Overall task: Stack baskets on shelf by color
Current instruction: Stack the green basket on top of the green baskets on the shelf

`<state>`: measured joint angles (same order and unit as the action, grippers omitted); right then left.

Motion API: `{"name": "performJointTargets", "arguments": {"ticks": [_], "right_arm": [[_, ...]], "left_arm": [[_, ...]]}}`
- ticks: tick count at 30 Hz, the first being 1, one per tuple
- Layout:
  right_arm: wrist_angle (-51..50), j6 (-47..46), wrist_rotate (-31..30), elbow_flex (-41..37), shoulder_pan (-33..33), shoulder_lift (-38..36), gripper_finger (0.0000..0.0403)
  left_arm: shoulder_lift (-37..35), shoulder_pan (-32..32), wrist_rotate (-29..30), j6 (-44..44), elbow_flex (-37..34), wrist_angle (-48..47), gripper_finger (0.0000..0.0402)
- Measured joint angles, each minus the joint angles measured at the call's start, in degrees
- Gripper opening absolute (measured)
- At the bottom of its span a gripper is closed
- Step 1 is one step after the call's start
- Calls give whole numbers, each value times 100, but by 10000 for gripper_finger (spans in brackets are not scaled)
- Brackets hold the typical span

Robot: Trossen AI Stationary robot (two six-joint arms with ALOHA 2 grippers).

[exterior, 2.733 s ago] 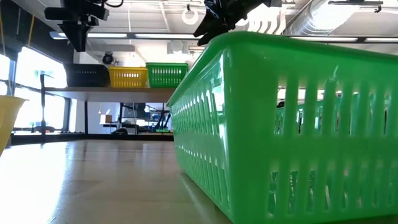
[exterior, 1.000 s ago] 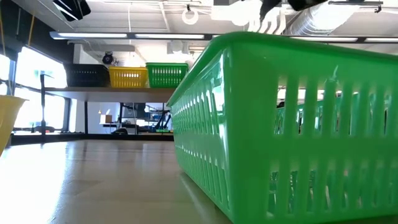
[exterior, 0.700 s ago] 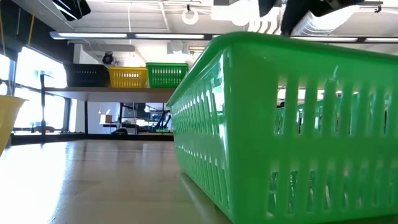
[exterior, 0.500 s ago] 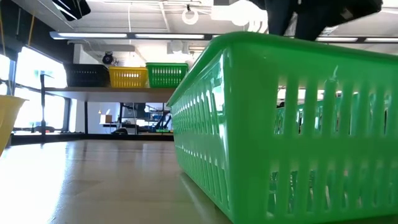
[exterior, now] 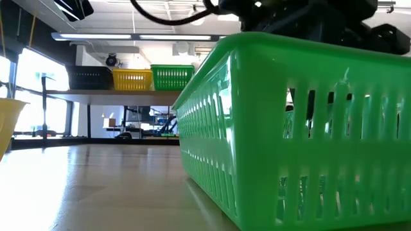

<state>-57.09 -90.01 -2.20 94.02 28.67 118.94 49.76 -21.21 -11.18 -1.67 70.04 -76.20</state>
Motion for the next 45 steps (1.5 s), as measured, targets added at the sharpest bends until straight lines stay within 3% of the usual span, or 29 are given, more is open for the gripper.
{"name": "performJointTargets", "arguments": {"ticks": [6,13,21,26,35,42,45], "right_arm": [[41,0,205,0,0,159,112],[105,-18,302,0,-135,159,8],[-121,22,266,517,-398,143,4],[-794,429,-198,1387,-652,139,2],[-2057,1380,-1158,3084,-1349,130,1],[-2082,2518,-1596,4107,-2076,125,1],[-1718,2879,-1584,3980,-2452,-54,0]], "left_arm": [[0,0,0,0,0,0,110],[0,0,0,0,0,0,110],[0,0,0,0,0,0,110],[0,0,49,1,0,0,110],[24,-1,664,1,0,2,110],[49,-2,686,115,0,2,110],[58,-2,715,151,0,3,110]]}}
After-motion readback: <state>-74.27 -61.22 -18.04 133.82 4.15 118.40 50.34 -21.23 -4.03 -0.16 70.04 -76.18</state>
